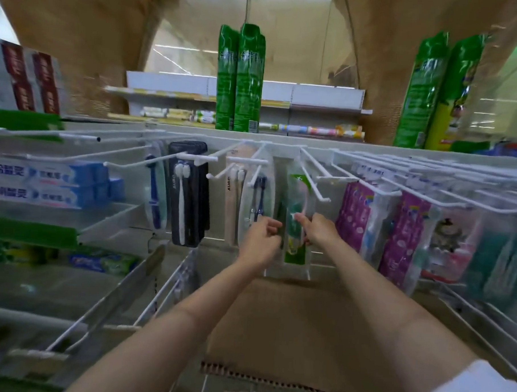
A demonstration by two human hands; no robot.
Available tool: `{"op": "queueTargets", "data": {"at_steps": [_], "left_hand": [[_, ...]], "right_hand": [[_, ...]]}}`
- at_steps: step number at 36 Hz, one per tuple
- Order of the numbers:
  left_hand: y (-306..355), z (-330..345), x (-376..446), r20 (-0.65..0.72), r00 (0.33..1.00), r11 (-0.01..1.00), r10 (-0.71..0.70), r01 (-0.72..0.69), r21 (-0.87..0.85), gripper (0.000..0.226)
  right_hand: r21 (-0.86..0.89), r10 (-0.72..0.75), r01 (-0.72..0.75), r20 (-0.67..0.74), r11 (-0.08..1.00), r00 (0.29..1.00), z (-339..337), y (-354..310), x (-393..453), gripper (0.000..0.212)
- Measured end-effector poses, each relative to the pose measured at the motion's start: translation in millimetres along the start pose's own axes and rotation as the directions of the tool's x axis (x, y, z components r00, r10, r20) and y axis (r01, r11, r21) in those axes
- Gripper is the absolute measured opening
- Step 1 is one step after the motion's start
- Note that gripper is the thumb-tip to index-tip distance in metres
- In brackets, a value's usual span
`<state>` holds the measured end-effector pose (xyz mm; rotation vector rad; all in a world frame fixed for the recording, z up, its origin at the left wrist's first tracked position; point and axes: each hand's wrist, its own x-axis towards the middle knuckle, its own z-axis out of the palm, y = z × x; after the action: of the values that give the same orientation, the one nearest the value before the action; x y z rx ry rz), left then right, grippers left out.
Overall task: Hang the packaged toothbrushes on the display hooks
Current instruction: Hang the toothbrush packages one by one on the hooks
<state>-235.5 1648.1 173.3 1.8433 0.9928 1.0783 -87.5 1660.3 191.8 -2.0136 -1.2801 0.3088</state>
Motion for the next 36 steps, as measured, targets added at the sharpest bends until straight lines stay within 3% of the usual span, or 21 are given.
{"op": "queueTargets", "data": {"at_steps": [5, 9, 12, 15, 19, 23, 26, 28, 31, 33, 36], "left_hand": [[6, 9, -2, 0.041, 0.999, 1.0, -0.011, 0.011, -0.012, 0.027], [5, 23, -4, 0.076, 0.997, 0.999, -0.035, 0.038, -0.038, 0.028], [7, 37, -12, 0.128, 0.991, 0.997, -0.05, 0.056, -0.045, 0.032], [9, 51, -21, 0.225, 0.972, 0.994, -0.062, 0.081, -0.073, 0.038], [18, 73, -19, 0.328, 0.944, 0.989, -0.046, 0.089, -0.12, 0.05], [31, 107, -12, 0.343, 0.935, 0.995, 0.093, -0.073, -0.071, 0.067], [35, 135, -7, 0.475, 0.879, 0.984, 0.037, -0.115, 0.137, 0.081], [40, 147, -12, 0.503, 0.864, 0.987, 0.032, -0.105, 0.118, 0.08], [32, 163, -12, 0.493, 0.866, 0.99, 0.081, -0.127, 0.059, 0.083], [25, 167, -6, 0.446, 0.89, 0.995, 0.089, -0.099, 0.0, 0.066], [25, 160, 4, 0.223, 0.972, 0.992, 0.068, -0.042, -0.12, 0.048]], "right_hand": [[0.0, -0.002, 0.002, -0.064, 1.0, 0.998, 2, 22, -15, 0.065], [0.07, -0.047, 0.062, -0.196, 0.996, 0.98, 2, 48, -46, 0.038], [0.114, 0.053, -0.018, -0.311, 0.993, 0.949, -12, 68, -68, 0.024], [0.024, 0.066, -0.061, -0.419, 0.998, 0.906, -30, 81, -88, 0.018], [-0.17, -0.068, -0.024, -0.514, 0.985, 0.855, -49, 85, -94, 0.018], [-0.258, -0.097, -0.033, -0.476, 0.966, 0.874, -63, 78, -81, 0.031], [-0.235, -0.019, -0.09, -0.426, 0.968, 0.904, -71, 78, -68, 0.037], [-0.22, -0.014, -0.09, -0.429, 0.971, 0.903, -76, 83, -64, 0.033], [-0.206, -0.049, -0.046, -0.433, 0.978, 0.9, -84, 95, -60, 0.024], [-0.2, -0.062, -0.024, -0.412, 0.979, 0.909, -89, 100, -58, 0.021], [-0.169, -0.063, 0.0, -0.365, 0.986, 0.929, -94, 102, -54, 0.021]]}}
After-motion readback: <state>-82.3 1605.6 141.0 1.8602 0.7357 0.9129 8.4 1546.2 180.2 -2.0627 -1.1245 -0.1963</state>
